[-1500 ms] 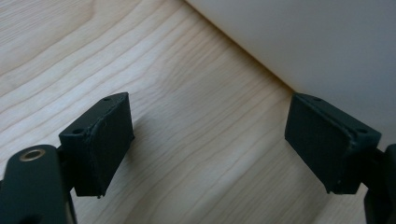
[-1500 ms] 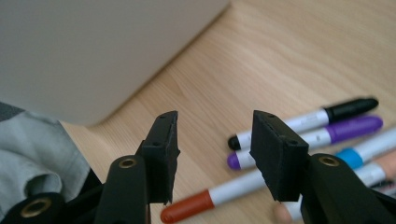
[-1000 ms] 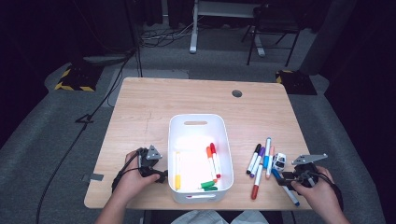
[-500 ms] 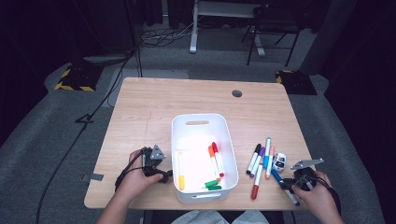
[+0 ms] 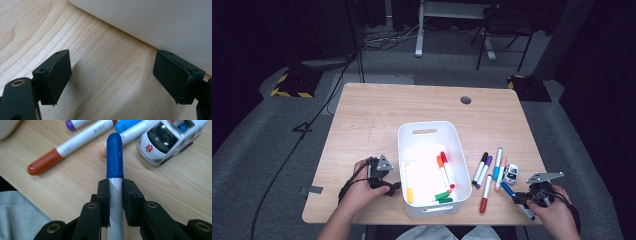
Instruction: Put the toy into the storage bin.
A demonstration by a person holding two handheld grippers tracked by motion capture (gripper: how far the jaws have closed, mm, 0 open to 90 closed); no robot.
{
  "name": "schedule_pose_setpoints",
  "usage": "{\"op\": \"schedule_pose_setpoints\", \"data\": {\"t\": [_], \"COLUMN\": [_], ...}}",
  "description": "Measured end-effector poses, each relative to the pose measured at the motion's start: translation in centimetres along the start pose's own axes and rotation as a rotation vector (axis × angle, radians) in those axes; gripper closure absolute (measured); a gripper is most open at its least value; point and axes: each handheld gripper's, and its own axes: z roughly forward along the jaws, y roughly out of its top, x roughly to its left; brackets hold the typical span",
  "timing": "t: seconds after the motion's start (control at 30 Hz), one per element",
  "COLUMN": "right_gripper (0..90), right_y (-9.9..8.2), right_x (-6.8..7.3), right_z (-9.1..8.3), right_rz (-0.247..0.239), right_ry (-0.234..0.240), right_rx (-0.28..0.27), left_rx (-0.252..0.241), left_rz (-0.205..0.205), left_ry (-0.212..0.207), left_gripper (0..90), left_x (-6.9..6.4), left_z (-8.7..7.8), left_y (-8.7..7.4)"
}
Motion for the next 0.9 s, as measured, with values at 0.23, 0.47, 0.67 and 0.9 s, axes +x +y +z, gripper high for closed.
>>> {"op": "schedule_pose_setpoints", "data": {"t": [0.23, 0.47, 0.67, 0.9], "right_gripper": [77.1, 77.1, 77.1, 77.1], "right_y": [1.4, 3.6, 5.7, 8.3], "right_x": [1.3, 2.6, 3.6, 5.0], "right_z": [-1.8, -3.7, -5.2, -6.4], "right_rz": [-0.019, -0.060, -0.100, -0.156], "right_ry": [0.043, 0.072, 0.111, 0.150], "right_rx": [-0.045, -0.086, -0.129, -0.170], "left_rx": [0.002, -0.007, -0.011, -0.001], "left_rz": [0.011, 0.011, -0.001, -0.027], "left_ry": [-0.010, -0.012, 0.001, 0.010], "left_gripper": [15.7, 16.5, 16.4, 16.3], "left_x": [0.0, 0.0, 0.0, 0.1], "left_z": [0.2, 0.2, -0.4, -1.1], "left_y": [0.3, 0.2, -0.1, -0.9]}}
